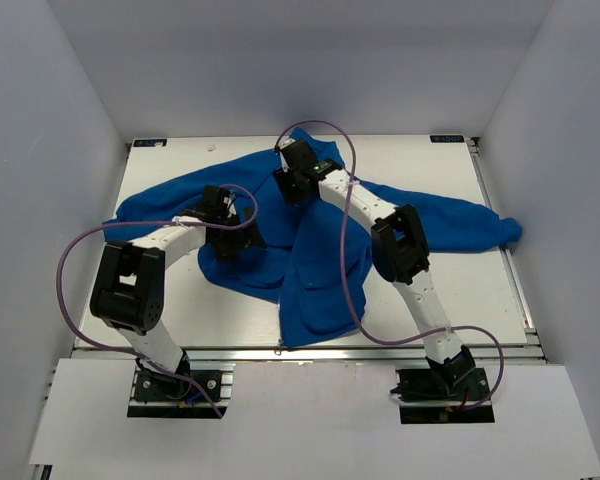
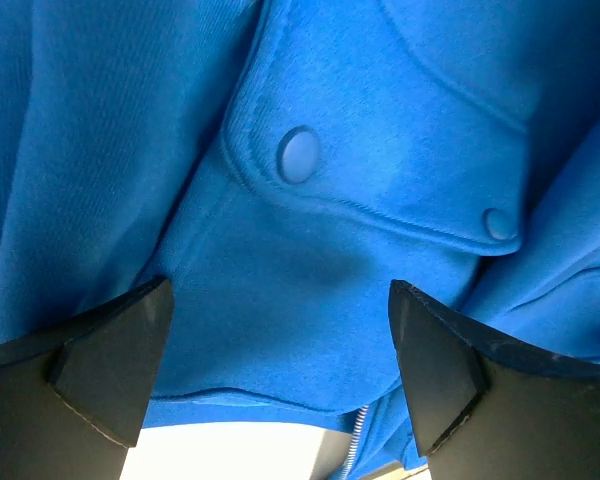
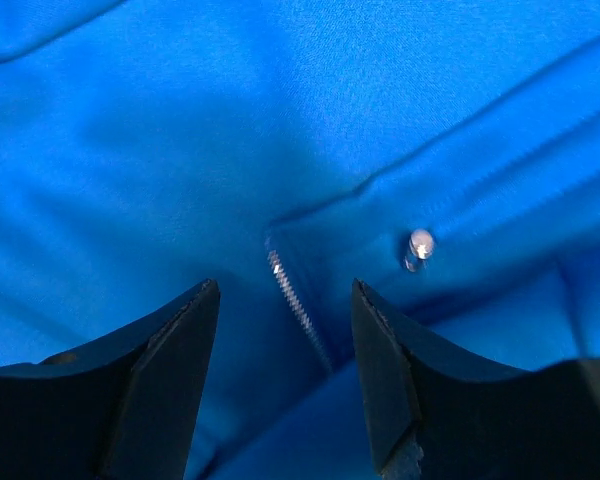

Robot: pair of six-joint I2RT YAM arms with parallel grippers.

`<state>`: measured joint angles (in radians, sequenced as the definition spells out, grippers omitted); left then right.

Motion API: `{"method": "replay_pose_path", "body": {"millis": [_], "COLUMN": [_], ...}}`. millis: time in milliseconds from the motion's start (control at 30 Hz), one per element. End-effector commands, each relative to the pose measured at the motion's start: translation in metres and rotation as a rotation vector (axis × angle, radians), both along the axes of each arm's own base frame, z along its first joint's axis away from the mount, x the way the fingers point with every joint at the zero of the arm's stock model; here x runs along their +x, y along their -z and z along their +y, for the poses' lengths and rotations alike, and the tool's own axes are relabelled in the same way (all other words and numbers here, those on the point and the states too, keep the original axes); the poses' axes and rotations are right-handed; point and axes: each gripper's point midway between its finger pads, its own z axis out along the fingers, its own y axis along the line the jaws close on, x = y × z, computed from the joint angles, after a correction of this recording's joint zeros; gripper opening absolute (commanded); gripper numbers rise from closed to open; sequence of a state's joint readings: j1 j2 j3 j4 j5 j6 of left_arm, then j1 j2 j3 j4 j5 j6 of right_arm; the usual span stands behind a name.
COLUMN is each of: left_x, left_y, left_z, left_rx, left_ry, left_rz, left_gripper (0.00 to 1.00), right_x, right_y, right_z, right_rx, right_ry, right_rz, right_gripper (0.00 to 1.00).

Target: Zip up the jacket

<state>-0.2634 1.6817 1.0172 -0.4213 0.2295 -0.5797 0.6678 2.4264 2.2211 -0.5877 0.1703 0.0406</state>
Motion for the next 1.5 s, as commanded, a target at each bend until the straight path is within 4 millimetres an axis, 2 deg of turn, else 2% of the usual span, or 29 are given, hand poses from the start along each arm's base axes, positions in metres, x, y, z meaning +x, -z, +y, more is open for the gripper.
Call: {"method": "replay_pose_path", "body": {"millis": [0,33,133,233,367,467,533,567,667,700,767,800,833,867,900,933,967,1000,1033,1067,1100,1133,1167,1233,1267,1300,1400,1433,1467], "left_x": [-0.002,-0.005,-0.013,-0.020,-0.026,-0.028,-0.029,-0.030,-0.033,-0.035,-0.043,-0.046,-0.049,-0.054,-0.058,-0.060,-0.064,-0.066,-0.068,-0.070,-0.073,-0.075,-0.077,-0.086,-0.087,-0.090,-0.098,-0.100,-0.099], "left_y": [0.003,0.005,0.012,0.014,0.012,0.013,0.013,0.015,0.019,0.021,0.026,0.029,0.030,0.035,0.037,0.038,0.041,0.043,0.044,0.045,0.046,0.047,0.047,0.051,0.050,0.050,0.050,0.050,0.048], "left_z": [-0.002,-0.001,0.004,0.009,0.014,0.017,0.017,0.019,0.022,0.025,0.030,0.032,0.034,0.038,0.039,0.040,0.041,0.042,0.042,0.042,0.041,0.041,0.041,0.042,0.044,0.045,0.047,0.048,0.048], "left_rx": [-0.017,-0.015,0.007,0.024,0.047,0.055,0.059,0.065,0.083,0.094,0.118,0.124,0.131,0.146,0.149,0.153,0.157,0.158,0.158,0.157,0.152,0.151,0.146,0.149,0.153,0.158,0.160,0.161,0.159], "left_ry": [0.020,0.019,0.010,0.003,-0.007,-0.012,-0.014,-0.016,-0.030,-0.037,-0.050,-0.061,-0.065,-0.073,-0.077,-0.080,-0.083,-0.085,-0.084,-0.084,-0.080,-0.080,-0.081,-0.080,-0.088,-0.094,-0.102,-0.101,-0.105], "left_rz": [-0.009,0.000,0.022,0.027,0.029,0.033,0.036,0.042,0.054,0.063,0.086,0.095,0.102,0.119,0.133,0.139,0.151,0.157,0.164,0.171,0.178,0.186,0.189,0.209,0.211,0.216,0.227,0.229,0.224], "left_gripper": [0.98,0.98,0.98,0.98,0.98,0.98,0.98,0.98,0.98,0.98,0.98,0.98,0.98,0.98,0.98,0.98,0.98,0.98,0.98,0.98,0.98,0.98,0.98,0.98,0.98,0.98,0.98,0.98,0.98], "right_x": [0.036,0.039,0.044,0.040,0.040,0.041,0.044,0.048,0.058,0.061,0.066,0.071,0.069,0.077,0.078,0.086,0.101,0.107,0.119,0.128,0.136,0.147,0.156,0.173,0.184,0.194,0.203,0.201,0.196], "right_y": [-0.028,-0.008,0.015,0.040,0.055,0.055,0.043,0.035,-0.001,-0.026,-0.040,-0.066,-0.073,-0.075,-0.088,-0.099,-0.112,-0.115,-0.124,-0.139,-0.135,-0.144,-0.136,-0.134,-0.140,-0.133,-0.121,-0.118,-0.118], "right_z": [0.010,0.002,-0.011,-0.019,-0.027,-0.037,-0.041,-0.044,-0.048,-0.050,-0.060,-0.062,-0.058,-0.075,-0.073,-0.074,-0.092,-0.092,-0.103,-0.103,-0.105,-0.104,-0.105,-0.110,-0.111,-0.109,-0.108,-0.107,-0.104], "right_rx": [0.036,-0.005,-0.036,-0.072,-0.127,-0.161,-0.146,-0.121,-0.033,0.009,0.086,0.158,0.231,0.274,0.374,0.444,0.498,0.570,0.603,0.641,0.673,0.708,0.718,0.755,0.783,0.798,0.853,0.857,0.847], "right_ry": [0.024,0.059,0.122,0.124,0.134,0.173,0.188,0.204,0.225,0.235,0.247,0.254,0.218,0.239,0.234,0.224,0.248,0.260,0.281,0.283,0.315,0.320,0.345,0.424,0.427,0.434,0.442,0.431,0.405], "right_rz": [-0.162,-0.143,-0.119,-0.084,-0.067,-0.079,-0.093,-0.098,-0.146,-0.176,-0.167,-0.198,-0.169,-0.155,-0.129,-0.136,-0.150,-0.124,-0.143,-0.174,-0.172,-0.228,-0.247,-0.294,-0.340,-0.350,-0.328,-0.306,-0.300], "right_gripper": [0.61,0.61,0.62,0.62,0.57,0.36,0.10,0.00,0.00,0.00,0.00,0.00,0.00,0.00,0.00,0.00,0.00,0.00,0.00,0.00,0.00,0.00,0.00,0.00,0.00,0.00,0.00,0.08,0.56]}}
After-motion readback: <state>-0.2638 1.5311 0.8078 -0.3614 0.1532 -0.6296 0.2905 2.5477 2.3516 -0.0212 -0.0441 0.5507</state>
